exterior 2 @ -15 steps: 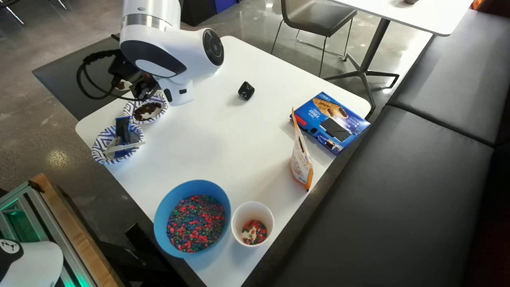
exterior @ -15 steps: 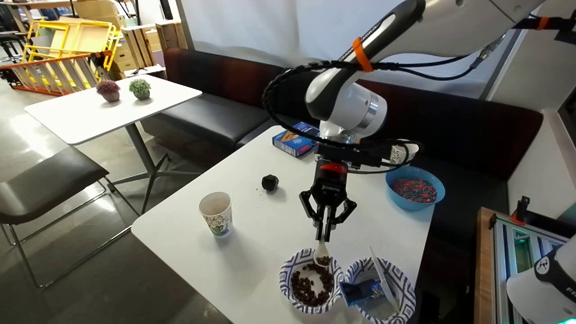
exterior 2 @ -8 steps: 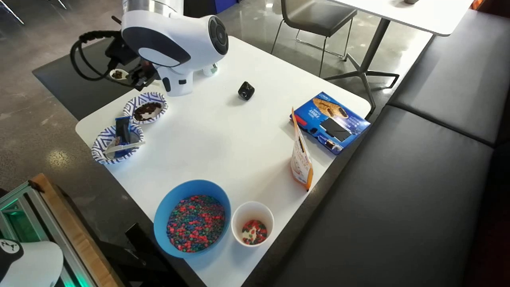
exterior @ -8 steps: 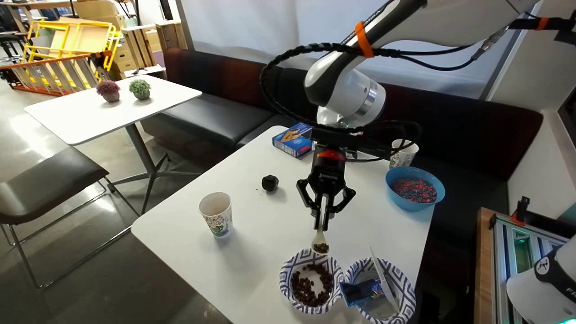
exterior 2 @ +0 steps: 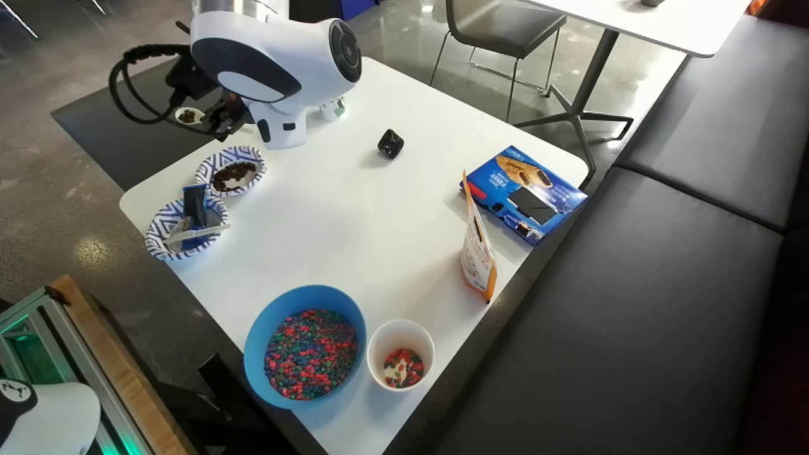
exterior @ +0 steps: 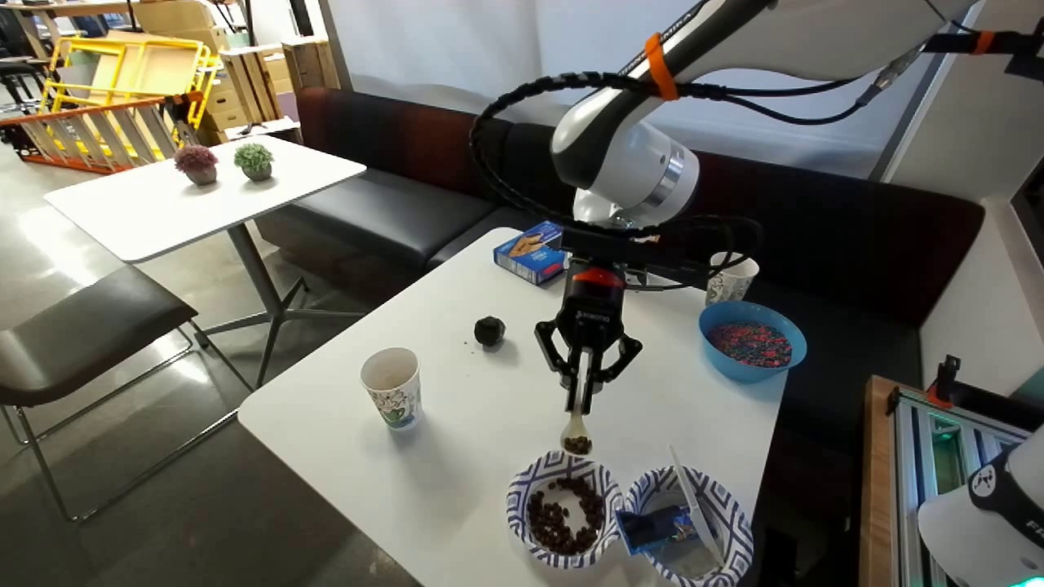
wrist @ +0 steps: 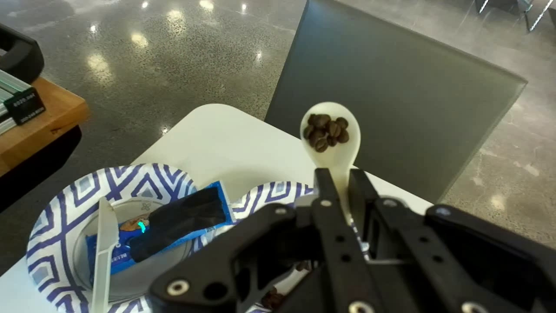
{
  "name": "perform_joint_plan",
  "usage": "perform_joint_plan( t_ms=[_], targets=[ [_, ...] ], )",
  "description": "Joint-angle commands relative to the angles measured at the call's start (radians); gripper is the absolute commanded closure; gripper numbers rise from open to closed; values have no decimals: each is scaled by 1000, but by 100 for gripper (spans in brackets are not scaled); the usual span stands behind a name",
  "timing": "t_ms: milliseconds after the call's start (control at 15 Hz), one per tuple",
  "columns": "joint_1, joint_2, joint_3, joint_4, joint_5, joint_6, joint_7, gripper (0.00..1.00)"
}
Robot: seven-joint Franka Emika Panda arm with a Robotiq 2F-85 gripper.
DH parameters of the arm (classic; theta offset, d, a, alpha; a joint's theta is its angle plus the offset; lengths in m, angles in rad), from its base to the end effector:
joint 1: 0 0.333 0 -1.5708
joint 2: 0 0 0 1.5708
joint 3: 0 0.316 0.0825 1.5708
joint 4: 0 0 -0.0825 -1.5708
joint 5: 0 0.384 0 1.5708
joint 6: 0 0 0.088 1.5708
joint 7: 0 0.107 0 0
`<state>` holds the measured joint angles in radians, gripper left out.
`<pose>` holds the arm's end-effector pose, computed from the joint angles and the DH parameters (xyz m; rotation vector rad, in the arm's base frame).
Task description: Use the spoon to scoop some of the contents in the bowl and put the spoon on the table
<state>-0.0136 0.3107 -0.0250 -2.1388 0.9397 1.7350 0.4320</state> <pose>0.5113 0.0539 0.2505 -1.9998 1.0905 1.0015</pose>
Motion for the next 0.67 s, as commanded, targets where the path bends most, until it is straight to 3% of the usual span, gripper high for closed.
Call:
perform_joint_plan(
  t_ms=[0, 200, 600],
  targets=[
    [9, 39, -22, 52, 5, 46, 22, 97],
    [7, 53, -41, 74, -50, 71, 34, 97],
    [-32, 85, -63, 105, -111, 1, -6, 97]
  ],
)
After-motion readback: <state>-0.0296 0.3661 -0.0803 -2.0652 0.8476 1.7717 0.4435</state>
